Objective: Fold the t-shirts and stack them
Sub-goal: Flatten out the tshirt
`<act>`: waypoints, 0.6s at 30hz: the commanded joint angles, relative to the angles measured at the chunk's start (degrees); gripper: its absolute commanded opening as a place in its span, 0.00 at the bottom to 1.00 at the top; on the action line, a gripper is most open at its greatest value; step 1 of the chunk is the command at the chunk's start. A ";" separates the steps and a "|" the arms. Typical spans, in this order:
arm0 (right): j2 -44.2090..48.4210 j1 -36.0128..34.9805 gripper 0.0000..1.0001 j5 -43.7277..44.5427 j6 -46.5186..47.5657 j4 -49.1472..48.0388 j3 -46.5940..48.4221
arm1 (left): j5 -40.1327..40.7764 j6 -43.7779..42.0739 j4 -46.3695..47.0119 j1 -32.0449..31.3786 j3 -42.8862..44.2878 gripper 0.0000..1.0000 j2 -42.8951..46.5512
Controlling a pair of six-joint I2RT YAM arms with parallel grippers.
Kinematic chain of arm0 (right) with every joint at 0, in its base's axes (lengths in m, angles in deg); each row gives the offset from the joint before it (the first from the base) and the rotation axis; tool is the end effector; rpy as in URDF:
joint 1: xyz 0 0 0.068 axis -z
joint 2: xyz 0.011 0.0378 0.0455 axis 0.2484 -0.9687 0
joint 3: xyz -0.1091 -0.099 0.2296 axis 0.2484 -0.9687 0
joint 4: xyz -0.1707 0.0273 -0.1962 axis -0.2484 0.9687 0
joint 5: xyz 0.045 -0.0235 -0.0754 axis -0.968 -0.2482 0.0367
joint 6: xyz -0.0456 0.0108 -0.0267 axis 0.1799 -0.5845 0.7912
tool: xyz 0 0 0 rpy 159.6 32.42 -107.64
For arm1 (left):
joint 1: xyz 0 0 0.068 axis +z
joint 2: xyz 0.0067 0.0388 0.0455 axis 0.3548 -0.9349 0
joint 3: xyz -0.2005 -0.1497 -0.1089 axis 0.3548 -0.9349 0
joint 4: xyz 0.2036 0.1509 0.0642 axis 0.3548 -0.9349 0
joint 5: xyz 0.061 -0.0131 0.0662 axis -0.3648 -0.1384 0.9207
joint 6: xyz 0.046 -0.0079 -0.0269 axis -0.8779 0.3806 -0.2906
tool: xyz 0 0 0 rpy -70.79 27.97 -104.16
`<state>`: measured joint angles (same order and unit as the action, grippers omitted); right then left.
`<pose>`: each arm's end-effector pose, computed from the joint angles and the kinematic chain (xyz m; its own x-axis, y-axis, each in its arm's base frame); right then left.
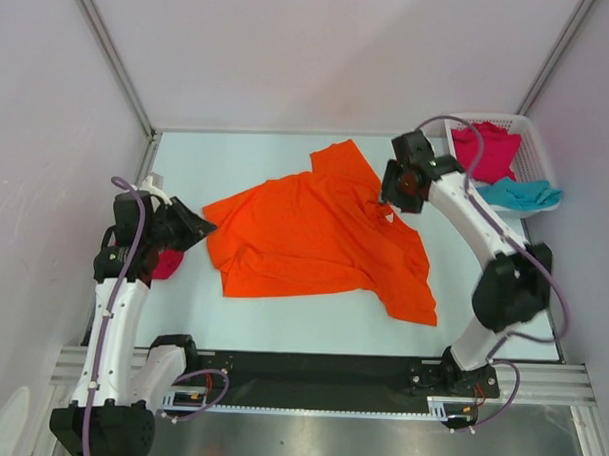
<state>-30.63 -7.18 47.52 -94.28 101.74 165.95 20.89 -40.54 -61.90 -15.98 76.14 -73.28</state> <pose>0.3116 0.1166 0.3124 -0.8274 0.1962 -0.5262 0.1493 0.9801 0.1308 0.1741 0.0019 0.3257 -0.5985 -0.5997 -0.5311 -0.1739 0.7444 -0.6447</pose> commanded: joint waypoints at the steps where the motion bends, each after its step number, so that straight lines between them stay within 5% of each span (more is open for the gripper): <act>1: -14.29 2.14 0.58 -7.05 3.76 -8.16 11.92 | -3.72 -0.57 1.69 0.56 -1.62 0.21 2.16; 6: -27.47 2.05 0.57 -7.14 4.12 -8.50 21.96 | -2.93 -2.24 -1.82 0.56 -2.06 0.21 5.86; 18: -37.95 6.62 0.57 -1.61 6.58 -6.05 32.42 | -3.55 -3.20 -2.79 0.56 -3.29 0.22 7.00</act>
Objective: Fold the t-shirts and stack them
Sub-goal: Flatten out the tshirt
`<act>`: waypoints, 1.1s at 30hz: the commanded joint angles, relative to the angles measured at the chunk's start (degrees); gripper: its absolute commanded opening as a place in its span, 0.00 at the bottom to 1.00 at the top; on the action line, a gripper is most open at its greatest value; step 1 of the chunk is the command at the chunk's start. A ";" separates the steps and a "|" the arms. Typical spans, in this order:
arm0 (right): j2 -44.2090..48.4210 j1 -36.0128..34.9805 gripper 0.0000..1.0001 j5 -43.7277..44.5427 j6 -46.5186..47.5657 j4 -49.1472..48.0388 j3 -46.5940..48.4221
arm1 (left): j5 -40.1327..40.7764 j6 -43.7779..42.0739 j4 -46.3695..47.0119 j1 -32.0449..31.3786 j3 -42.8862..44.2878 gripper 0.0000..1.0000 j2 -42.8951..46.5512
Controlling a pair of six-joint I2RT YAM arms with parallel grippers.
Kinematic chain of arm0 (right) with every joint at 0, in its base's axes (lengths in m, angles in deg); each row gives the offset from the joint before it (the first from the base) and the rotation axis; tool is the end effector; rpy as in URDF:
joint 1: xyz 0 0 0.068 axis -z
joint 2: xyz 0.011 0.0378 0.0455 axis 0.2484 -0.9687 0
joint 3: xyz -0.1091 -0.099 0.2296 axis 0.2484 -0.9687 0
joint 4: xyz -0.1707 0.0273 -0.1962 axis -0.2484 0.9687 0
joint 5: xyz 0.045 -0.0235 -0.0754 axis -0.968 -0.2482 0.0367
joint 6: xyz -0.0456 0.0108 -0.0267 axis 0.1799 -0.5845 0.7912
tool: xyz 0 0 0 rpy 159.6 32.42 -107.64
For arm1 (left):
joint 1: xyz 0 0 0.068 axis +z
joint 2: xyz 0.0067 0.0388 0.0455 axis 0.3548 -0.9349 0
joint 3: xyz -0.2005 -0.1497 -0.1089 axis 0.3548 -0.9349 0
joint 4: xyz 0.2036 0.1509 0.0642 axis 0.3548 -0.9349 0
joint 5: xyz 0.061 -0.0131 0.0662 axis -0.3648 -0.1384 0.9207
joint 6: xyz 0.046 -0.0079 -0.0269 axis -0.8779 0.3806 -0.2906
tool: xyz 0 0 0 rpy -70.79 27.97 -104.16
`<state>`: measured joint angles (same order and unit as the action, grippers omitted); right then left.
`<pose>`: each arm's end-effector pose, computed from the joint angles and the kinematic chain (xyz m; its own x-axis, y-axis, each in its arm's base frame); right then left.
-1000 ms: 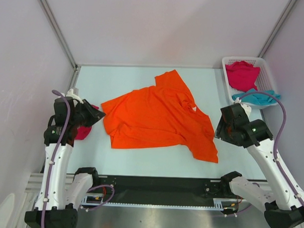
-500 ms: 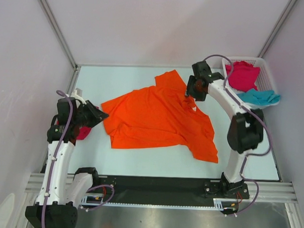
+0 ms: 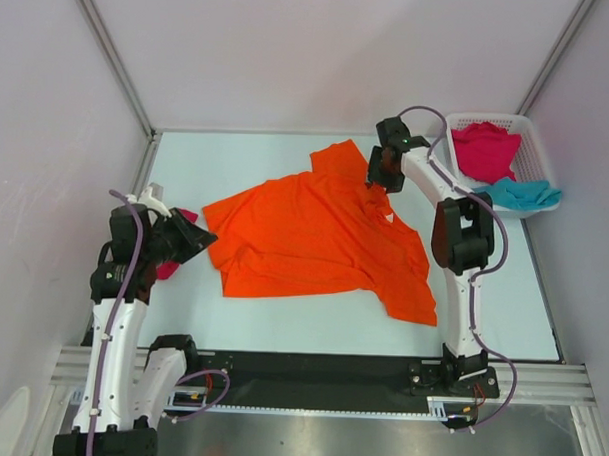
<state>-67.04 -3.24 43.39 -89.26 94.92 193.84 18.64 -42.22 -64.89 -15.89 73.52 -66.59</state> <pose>0.4653 0.1441 0.2186 -0.8579 0.1617 -0.4877 0.1132 0.9853 0.1276 0.1470 -0.0014 0.3230 -0.6094 -0.5709 -0.5502 -0.1200 0.7524 -0.6477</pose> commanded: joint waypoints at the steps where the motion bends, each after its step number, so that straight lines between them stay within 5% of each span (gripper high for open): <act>1: -1.98 3.56 0.56 2.70 1.64 0.77 5.75 | -1.21 -1.43 0.20 0.39 -0.84 0.21 0.23; 23: -17.45 3.30 0.53 -0.55 1.37 1.48 16.40 | 0.90 -1.43 4.07 0.48 -1.63 0.21 -5.92; 27: -17.45 3.39 0.24 -0.64 1.73 0.86 16.05 | 1.16 -1.43 4.68 0.48 -1.64 0.21 -6.80; 28: -17.45 3.56 0.00 -0.64 1.81 0.51 15.96 | 1.08 -1.35 4.68 0.48 -1.55 0.21 -7.07; 33: -16.66 3.92 0.00 2.43 2.34 -1.16 15.78 | 1.07 -1.35 5.21 0.48 -1.55 0.21 -7.68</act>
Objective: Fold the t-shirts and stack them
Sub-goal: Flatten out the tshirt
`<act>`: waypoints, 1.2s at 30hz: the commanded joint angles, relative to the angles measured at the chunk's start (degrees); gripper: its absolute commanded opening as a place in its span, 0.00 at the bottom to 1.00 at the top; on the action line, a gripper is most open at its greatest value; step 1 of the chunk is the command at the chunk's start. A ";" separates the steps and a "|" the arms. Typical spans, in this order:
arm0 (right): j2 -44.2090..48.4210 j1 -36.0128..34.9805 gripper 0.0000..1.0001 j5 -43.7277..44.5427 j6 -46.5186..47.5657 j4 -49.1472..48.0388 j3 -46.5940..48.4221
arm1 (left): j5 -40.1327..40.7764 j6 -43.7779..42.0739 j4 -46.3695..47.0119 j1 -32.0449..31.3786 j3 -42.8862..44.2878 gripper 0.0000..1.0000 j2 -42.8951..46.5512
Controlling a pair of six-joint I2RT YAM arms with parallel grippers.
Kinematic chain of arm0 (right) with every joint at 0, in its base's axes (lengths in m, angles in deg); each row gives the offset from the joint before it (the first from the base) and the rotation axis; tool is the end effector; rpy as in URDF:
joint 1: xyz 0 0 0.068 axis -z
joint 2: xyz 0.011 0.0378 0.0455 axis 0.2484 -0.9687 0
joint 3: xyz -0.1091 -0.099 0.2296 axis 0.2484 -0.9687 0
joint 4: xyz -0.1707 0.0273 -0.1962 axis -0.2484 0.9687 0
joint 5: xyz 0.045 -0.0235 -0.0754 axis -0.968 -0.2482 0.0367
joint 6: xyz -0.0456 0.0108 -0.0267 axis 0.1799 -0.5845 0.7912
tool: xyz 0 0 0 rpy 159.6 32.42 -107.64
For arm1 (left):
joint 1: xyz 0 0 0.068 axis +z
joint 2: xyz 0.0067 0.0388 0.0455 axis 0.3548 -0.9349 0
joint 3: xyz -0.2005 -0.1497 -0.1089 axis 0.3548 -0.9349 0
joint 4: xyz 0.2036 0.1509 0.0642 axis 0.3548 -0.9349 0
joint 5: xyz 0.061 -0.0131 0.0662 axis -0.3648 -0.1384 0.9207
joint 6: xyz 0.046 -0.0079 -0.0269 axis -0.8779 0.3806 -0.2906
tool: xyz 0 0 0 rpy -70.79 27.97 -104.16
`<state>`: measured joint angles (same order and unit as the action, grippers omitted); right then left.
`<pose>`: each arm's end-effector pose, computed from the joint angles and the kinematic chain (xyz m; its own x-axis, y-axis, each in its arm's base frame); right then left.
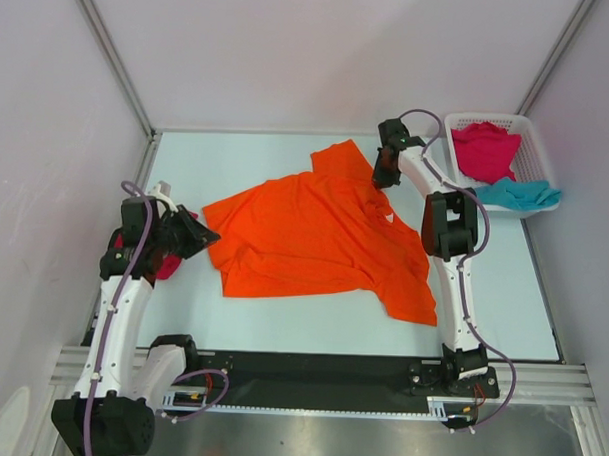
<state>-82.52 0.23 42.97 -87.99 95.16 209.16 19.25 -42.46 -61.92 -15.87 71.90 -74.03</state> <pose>0.5210 0.1280 0.1670 -0.8549 0.1907 -0.4824 0.1512 0.9812 0.1199 0.1764 0.0015 0.2997 -0.6602 -0.5746 -0.4838 -0.1921 0.7518 -0.6308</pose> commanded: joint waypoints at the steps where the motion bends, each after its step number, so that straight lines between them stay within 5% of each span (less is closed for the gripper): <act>1: -1.36 0.53 0.00 4.94 0.99 -1.49 0.81 | 0.38 -1.19 2.24 0.45 0.07 0.21 -0.34; 14: -4.09 9.32 0.00 23.94 -3.41 1.59 8.55 | 0.99 -2.34 1.18 0.45 -0.28 0.20 0.01; 19: -6.27 10.20 0.00 19.92 -0.25 1.41 11.00 | 0.90 -2.25 1.71 0.45 -0.55 0.20 -0.51; 24: -6.29 10.11 0.28 13.59 0.11 2.64 12.59 | 0.55 -2.25 2.15 0.45 -1.33 0.21 -0.69; 36: 11.11 2.73 0.40 23.32 4.06 1.67 10.14 | -0.86 2.93 14.17 -1.12 -10.29 0.21 -6.92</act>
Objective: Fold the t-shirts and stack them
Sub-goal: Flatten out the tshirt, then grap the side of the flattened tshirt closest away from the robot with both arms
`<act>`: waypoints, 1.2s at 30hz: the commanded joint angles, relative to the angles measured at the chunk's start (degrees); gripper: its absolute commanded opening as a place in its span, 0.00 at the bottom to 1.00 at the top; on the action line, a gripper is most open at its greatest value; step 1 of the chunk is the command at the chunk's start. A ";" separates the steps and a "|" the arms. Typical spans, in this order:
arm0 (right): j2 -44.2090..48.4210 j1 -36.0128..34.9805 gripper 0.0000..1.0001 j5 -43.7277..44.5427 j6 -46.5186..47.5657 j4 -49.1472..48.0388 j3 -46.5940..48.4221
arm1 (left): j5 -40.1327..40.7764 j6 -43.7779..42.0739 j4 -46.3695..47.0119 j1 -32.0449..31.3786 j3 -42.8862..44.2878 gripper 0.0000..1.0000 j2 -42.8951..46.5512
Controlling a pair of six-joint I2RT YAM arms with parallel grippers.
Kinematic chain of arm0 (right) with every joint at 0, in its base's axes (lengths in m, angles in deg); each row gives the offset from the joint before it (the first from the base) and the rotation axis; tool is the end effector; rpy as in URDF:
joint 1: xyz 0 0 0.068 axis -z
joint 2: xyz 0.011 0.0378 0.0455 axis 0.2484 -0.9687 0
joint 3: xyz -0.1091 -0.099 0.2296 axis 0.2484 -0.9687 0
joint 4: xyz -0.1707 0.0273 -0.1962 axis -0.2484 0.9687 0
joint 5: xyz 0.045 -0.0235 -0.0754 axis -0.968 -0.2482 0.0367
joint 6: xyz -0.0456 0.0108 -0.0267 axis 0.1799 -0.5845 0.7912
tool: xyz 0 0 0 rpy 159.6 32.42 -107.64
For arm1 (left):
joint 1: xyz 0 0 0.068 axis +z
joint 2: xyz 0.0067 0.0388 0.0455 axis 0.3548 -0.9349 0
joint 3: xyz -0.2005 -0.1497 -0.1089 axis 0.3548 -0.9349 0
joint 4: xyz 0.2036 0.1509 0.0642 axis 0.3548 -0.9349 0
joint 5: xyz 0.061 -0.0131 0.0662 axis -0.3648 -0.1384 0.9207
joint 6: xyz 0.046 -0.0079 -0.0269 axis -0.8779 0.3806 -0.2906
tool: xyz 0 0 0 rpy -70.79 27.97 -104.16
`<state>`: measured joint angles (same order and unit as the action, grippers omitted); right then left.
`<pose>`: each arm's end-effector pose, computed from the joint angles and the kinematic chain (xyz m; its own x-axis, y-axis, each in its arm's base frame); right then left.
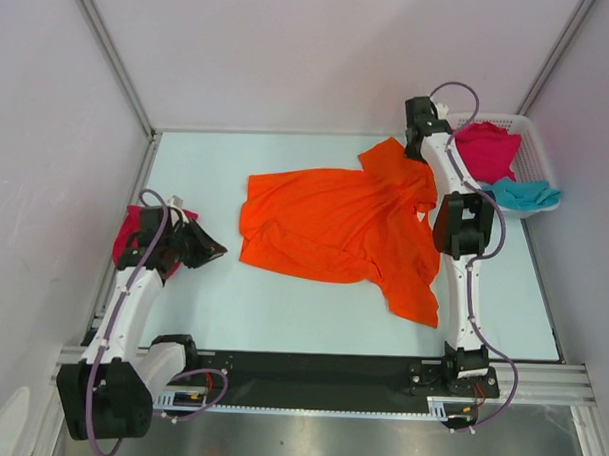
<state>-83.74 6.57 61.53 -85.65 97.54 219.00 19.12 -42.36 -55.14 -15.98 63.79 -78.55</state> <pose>0.5438 0.0601 0.2092 -0.7130 0.2325 -0.6615 0.3902 0.9154 -0.0989 0.1912 0.0023 0.2496 -0.7071 -0.5780 -0.4073 -0.2540 0.7452 -0.6166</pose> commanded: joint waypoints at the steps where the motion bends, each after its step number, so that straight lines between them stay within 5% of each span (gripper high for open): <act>1: 15.13 -4.39 0.41 5.38 1.98 -0.71 -0.66 | -0.20 3.26 8.37 -2.15 -2.54 0.20 -3.28; 11: 34.72 -14.06 0.42 3.73 -1.87 -2.02 -26.48 | 8.76 8.54 19.98 -15.25 -1.23 0.21 -19.44; 20: 50.22 -25.22 0.43 -1.02 -9.79 -2.38 -51.36 | 19.83 4.51 18.76 -17.01 5.89 0.28 -25.87; 25: 53.12 -28.66 0.43 -0.76 -13.48 0.43 -57.79 | 28.53 1.34 16.82 -17.28 9.41 0.44 -26.93; 36: 58.22 -29.45 0.43 -1.20 -15.41 3.06 -63.60 | 28.11 3.18 20.68 -18.68 7.04 0.46 -33.08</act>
<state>-29.10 -22.74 59.39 -99.24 99.12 155.53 46.55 -39.43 -37.48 -33.40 71.86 -110.18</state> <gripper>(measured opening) 0.432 0.462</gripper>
